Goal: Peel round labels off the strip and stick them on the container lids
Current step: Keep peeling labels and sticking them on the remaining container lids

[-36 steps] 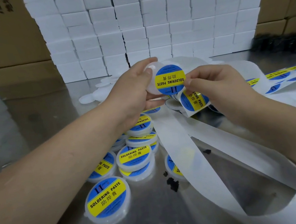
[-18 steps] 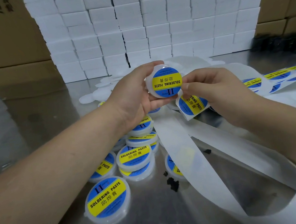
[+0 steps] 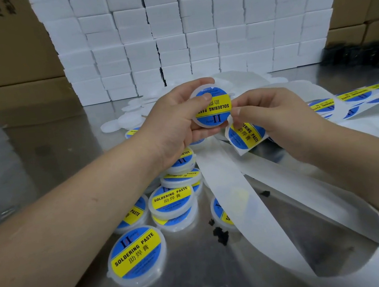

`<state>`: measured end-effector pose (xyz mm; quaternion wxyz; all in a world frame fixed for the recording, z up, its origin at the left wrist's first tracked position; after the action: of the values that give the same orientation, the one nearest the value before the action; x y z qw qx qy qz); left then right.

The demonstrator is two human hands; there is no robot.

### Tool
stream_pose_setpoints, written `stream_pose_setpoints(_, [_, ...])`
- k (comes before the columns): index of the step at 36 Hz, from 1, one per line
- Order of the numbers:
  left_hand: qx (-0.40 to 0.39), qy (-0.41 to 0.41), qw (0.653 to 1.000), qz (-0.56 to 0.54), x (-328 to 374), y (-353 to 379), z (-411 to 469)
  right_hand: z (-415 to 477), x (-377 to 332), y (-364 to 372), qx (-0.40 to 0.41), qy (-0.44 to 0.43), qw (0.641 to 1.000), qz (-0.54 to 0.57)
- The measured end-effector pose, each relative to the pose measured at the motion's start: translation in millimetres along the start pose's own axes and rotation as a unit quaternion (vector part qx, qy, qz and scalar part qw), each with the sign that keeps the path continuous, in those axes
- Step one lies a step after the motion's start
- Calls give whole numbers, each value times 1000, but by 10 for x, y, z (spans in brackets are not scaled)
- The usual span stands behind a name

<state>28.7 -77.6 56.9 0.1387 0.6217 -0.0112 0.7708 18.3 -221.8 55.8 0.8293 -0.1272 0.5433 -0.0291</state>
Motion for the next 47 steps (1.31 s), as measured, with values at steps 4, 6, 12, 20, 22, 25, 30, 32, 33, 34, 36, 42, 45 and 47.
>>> stream_pose_setpoints(4, [2,4,1000,9,5,-5,-2,-10,-14,0,2,-3,1000,-2])
stream_pose_setpoints(6, [3,7,1000,12,9,-4,-6,-12,-22,-2,1,-6,1000,-5])
stream_pose_setpoints(12, [3,9,1000,24,3,7,-11,-5,-11,-2,-2,-6,1000,-11])
stream_pose_setpoints(20, [5,13,999,35,14,3,-17,5,-1,-7,-2,1,1000,-10])
stream_pose_setpoints(22, [5,14,999,38,18,1,-15,4,0,-4,-3,2,1000,-8])
stream_pose_setpoints(25, [4,18,999,44,16,0,-16,4,1,5,-4,2,1000,-13])
stream_pose_setpoints(30, [5,26,998,56,7,5,-22,5,11,-5,3,3,1000,-20])
stream_pose_setpoints(32, [8,32,997,63,10,4,-23,4,18,-5,5,4,1000,-21])
stream_pose_setpoints(33, [10,36,997,69,11,4,-22,5,22,-4,6,5,1000,-20])
stream_pose_setpoints(34, [13,40,996,74,10,4,-22,7,29,-6,8,6,1000,-20])
stream_pose_setpoints(36, [16,48,995,81,10,9,-21,10,40,-8,15,11,1000,-23])
stream_pose_setpoints(42, [27,36,998,51,13,16,-17,4,2,-18,42,-3,999,-33])
stream_pose_setpoints(45, [22,-2,1000,-3,-12,35,-29,-12,-34,-16,43,-14,999,-31])
stream_pose_setpoints(47, [19,-11,1000,-7,-28,56,-36,-27,-51,-18,43,-14,999,-30])
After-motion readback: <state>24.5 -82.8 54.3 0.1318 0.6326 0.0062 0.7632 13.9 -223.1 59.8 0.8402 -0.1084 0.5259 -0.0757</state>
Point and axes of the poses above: each hand's wrist, its own z-axis towards the middle knuckle, its own y-axis out of the palm, x = y × z, the point moved 3 cm from there along z, towards the middle knuckle, and after that the axes turned 4 degrees about x, right-handed, at the moved point
